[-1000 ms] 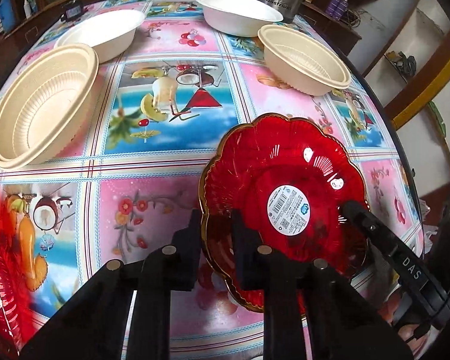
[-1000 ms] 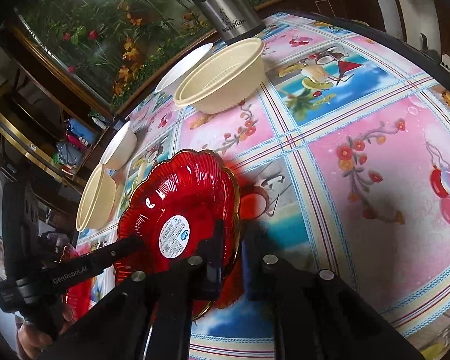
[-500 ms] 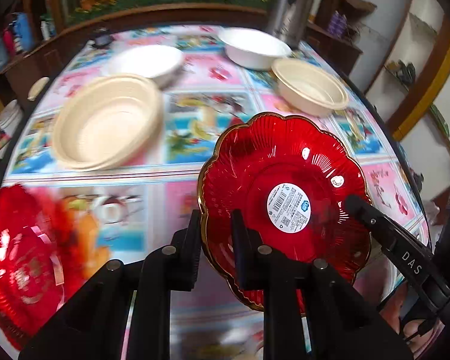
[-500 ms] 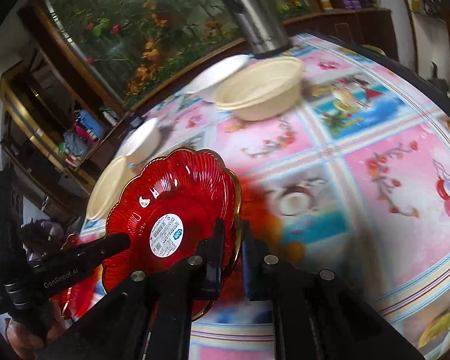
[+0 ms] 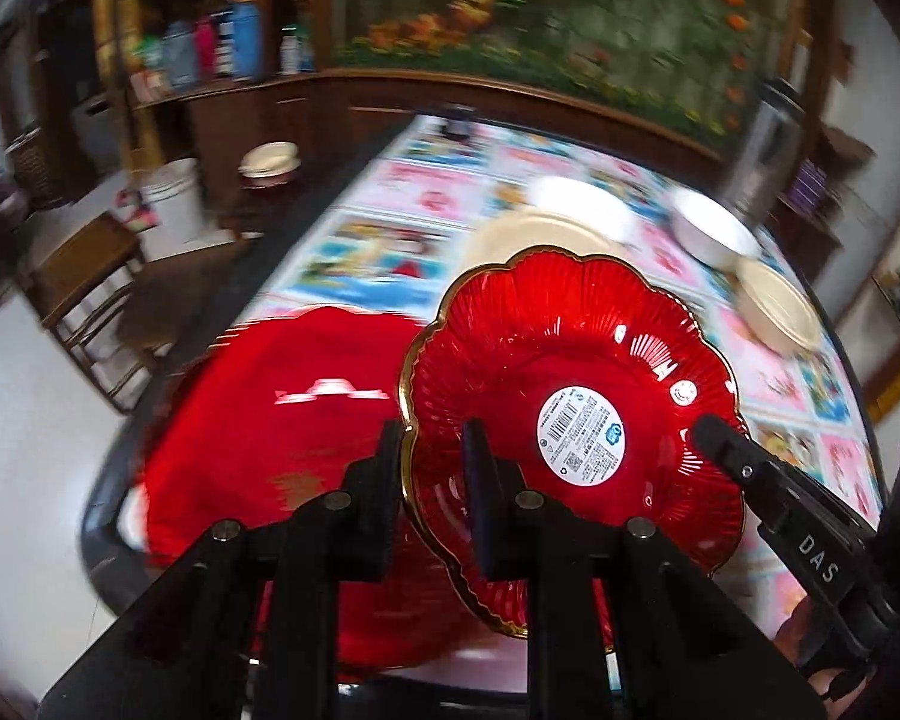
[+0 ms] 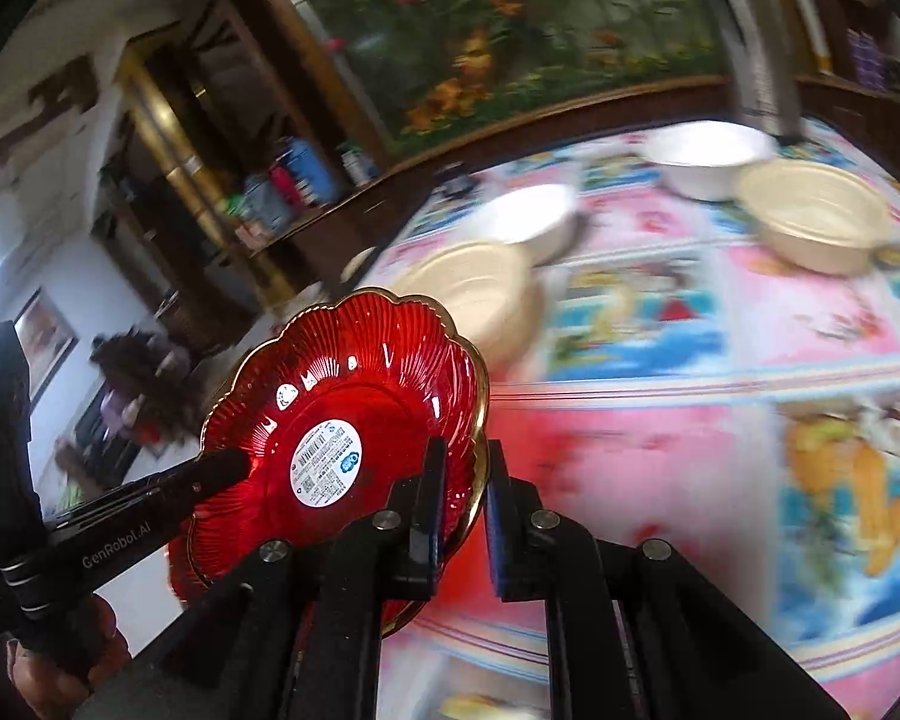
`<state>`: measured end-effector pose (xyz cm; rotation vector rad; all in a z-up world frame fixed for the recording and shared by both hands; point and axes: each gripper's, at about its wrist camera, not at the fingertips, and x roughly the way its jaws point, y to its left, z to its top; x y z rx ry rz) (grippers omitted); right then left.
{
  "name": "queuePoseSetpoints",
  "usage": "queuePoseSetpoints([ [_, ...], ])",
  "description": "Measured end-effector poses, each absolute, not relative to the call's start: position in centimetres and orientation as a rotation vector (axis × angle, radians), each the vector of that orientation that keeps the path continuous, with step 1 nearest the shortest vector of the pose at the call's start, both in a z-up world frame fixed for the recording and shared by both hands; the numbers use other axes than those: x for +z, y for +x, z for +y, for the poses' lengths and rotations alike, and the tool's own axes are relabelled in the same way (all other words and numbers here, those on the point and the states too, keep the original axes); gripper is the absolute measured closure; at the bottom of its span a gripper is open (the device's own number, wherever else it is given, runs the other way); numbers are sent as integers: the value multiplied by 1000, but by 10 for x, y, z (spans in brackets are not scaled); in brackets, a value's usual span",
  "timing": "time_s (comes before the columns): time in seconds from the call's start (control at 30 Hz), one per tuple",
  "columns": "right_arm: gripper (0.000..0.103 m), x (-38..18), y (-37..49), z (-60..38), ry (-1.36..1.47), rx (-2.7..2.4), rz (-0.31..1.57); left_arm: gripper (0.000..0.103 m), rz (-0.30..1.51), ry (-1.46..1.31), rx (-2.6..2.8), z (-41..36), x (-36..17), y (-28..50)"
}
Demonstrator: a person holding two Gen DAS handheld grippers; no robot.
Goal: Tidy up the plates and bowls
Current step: 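Carry the small red plate onto the large red plate held by left tool, then open the right tool and pull it away from the red stack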
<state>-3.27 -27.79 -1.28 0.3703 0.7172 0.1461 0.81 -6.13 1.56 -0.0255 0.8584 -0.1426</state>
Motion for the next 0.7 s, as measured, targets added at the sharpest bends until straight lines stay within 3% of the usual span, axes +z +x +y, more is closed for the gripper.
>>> queuePoseSetpoints([
  [0.43, 89, -29, 4, -163, 171, 255, 813, 84, 935, -102, 40, 15, -16, 21],
  [0.7, 80, -37, 7, -137, 50, 238, 823, 80, 938, -104, 99, 26, -21, 23],
])
